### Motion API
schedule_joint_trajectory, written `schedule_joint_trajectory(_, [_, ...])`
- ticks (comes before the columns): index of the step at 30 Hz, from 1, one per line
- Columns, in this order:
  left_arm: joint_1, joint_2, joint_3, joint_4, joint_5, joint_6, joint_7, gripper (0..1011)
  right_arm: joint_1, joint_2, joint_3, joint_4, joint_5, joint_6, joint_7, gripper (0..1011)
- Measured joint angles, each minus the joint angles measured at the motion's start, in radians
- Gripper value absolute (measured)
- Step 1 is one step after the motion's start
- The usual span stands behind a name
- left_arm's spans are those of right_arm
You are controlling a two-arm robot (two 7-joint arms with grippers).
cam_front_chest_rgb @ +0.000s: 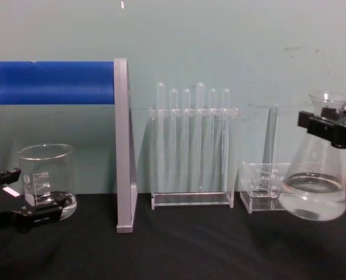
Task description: Grasp the erlenmeyer flask with one hand, shake it three times, then place it back.
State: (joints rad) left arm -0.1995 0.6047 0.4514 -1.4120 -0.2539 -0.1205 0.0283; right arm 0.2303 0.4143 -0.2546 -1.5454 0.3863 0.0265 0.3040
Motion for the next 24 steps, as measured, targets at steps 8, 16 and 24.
schedule_joint_trajectory(8, [0.000, 0.000, 0.000, 0.000, 0.000, 0.000, 0.000, 1001, -0.005, -0.014, -0.041, -0.031, 0.000, 0.013, 0.069, 450])
schedule_joint_trajectory(16, [0.000, 0.000, 0.000, 0.000, 0.000, 0.000, 0.000, 1001, 0.000, -0.020, -0.132, -0.062, 0.023, 0.025, 0.160, 449])
schedule_joint_trajectory(24, [0.000, 0.000, 0.000, 0.000, 0.000, 0.000, 0.000, 1001, 0.006, -0.014, -0.215, -0.092, 0.045, 0.034, 0.224, 449])
